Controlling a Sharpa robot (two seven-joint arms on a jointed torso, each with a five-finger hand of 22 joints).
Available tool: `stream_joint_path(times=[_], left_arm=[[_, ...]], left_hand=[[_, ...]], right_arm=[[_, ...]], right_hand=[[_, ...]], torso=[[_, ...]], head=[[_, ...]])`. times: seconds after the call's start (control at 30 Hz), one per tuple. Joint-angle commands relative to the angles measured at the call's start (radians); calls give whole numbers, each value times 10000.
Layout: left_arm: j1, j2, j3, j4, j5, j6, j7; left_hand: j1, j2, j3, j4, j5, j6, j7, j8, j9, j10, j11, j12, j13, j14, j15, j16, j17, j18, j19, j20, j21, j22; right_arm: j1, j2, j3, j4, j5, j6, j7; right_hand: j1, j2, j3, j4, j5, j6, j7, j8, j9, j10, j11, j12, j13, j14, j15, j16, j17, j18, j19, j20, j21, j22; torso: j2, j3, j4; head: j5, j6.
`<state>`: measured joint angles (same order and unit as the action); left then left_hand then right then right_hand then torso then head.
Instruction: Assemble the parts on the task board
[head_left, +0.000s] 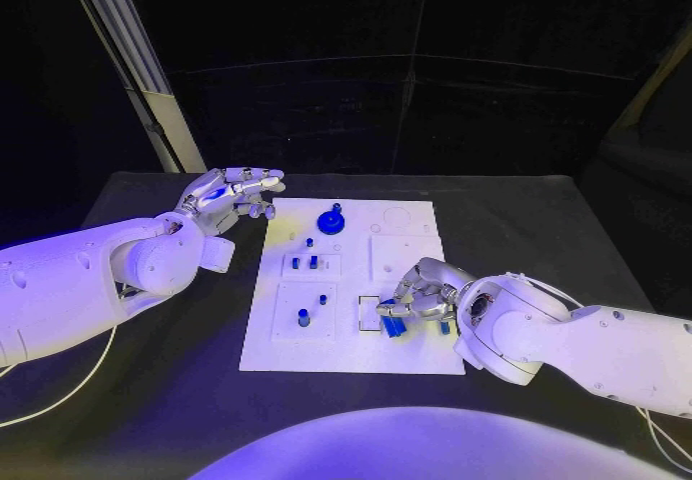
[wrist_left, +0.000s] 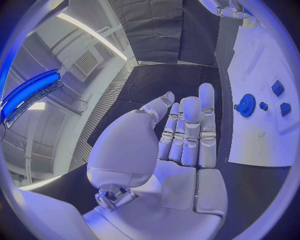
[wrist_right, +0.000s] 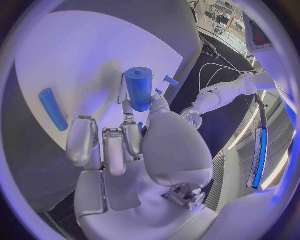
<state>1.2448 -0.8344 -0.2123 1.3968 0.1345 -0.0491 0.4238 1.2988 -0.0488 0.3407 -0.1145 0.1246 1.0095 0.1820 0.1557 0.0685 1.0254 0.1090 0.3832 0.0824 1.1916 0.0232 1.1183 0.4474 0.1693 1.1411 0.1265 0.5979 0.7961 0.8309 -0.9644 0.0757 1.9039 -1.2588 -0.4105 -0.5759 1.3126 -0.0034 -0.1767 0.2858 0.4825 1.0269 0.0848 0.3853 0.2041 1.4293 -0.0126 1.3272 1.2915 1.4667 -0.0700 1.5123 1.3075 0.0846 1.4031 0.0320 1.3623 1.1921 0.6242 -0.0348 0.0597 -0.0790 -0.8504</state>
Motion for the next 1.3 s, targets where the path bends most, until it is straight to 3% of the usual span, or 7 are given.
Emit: stream_joint_path(times=[0.03,0.87,0.97,1.1,1.2,1.23,1.3], left_arm=[[13,24,5,3,15,194,-35],[17,43,4,17,15,234,-108],[17,40,4,21,15,240,-119],[18,33,4,28,15,247,-134],[19,21,4,33,15,246,-145],[19,19,4,33,15,248,-146],[19,17,4,33,15,252,-151]], left_hand=[[10,12,-59,8,-30,-98,15,7,-14,-75,1,68,-16,-60,21,-50,-19,129,53,-13,-55,-16],[-2,9,-106,4,-29,-195,56,-5,-23,-173,40,89,-29,-170,51,-133,-207,122,31,7,-90,-39],[-2,10,-108,4,-29,-199,58,-6,-23,-177,41,90,-29,-174,53,-137,-214,122,30,8,-92,-41],[-4,11,-117,4,-29,-217,64,-7,-24,-194,48,97,-31,-208,58,-168,-280,121,24,13,-100,-46],[-9,13,-127,6,-29,-232,71,-6,-24,-212,54,103,-32,-225,64,-181,-303,120,18,17,-109,-52],[-9,13,-127,6,-29,-232,71,-6,-24,-212,54,103,-32,-225,64,-181,-303,120,18,17,-109,-52],[-9,13,-127,6,-29,-232,71,-6,-24,-212,54,103,-32,-225,64,-181,-303,120,18,17,-109,-52]], right_arm=[[19,186,9,-86,212,-106,-153],[95,799,22,-510,-383,193,-376],[97,821,23,-568,-453,182,-385],[102,832,23,-635,-544,321,-389],[104,849,23,-655,-601,400,-371],[105,856,23,-657,-618,417,-359],[105,867,23,-653,-659,443,-326]], right_hand=[[193,235,1,19,30,341,-256,61,215,16,-36,9,6,793,-99,32,1483,-66,89,-5,63,20],[-864,494,-664,40,-959,828,-442,110,609,98,-191,-299,-69,775,-228,-34,1425,-66,93,-129,52,22],[-1096,551,-821,37,-1532,853,-459,109,691,125,-207,-326,-46,778,-243,-39,1432,-66,92,-145,44,16],[-1679,502,-1196,37,-3250,805,-446,70,809,80,-193,-501,-130,752,-237,-112,1326,-62,80,-156,18,-10],[-2136,121,-1193,63,-4207,742,-419,25,921,30,-164,-662,-199,731,-221,-180,1238,-55,52,-129,-23,-56],[-2335,-173,-1060,86,-4319,715,-410,7,949,15,-155,-705,-215,726,-213,-198,1216,-52,45,-125,-33,-67],[-2997,-1210,-547,125,-4297,630,-381,-47,996,-36,-134,-817,-271,710,-194,-251,1146,-48,26,-109,-60,-98]], torso=[[11,-3,-9],[14,0,-25],[11,0,-26],[9,4,-30],[12,7,-30],[12,7,-30],[8,9,-30]], head=[[-9,19],[23,17],[25,21],[34,22],[31,18],[31,18],[28,22]])
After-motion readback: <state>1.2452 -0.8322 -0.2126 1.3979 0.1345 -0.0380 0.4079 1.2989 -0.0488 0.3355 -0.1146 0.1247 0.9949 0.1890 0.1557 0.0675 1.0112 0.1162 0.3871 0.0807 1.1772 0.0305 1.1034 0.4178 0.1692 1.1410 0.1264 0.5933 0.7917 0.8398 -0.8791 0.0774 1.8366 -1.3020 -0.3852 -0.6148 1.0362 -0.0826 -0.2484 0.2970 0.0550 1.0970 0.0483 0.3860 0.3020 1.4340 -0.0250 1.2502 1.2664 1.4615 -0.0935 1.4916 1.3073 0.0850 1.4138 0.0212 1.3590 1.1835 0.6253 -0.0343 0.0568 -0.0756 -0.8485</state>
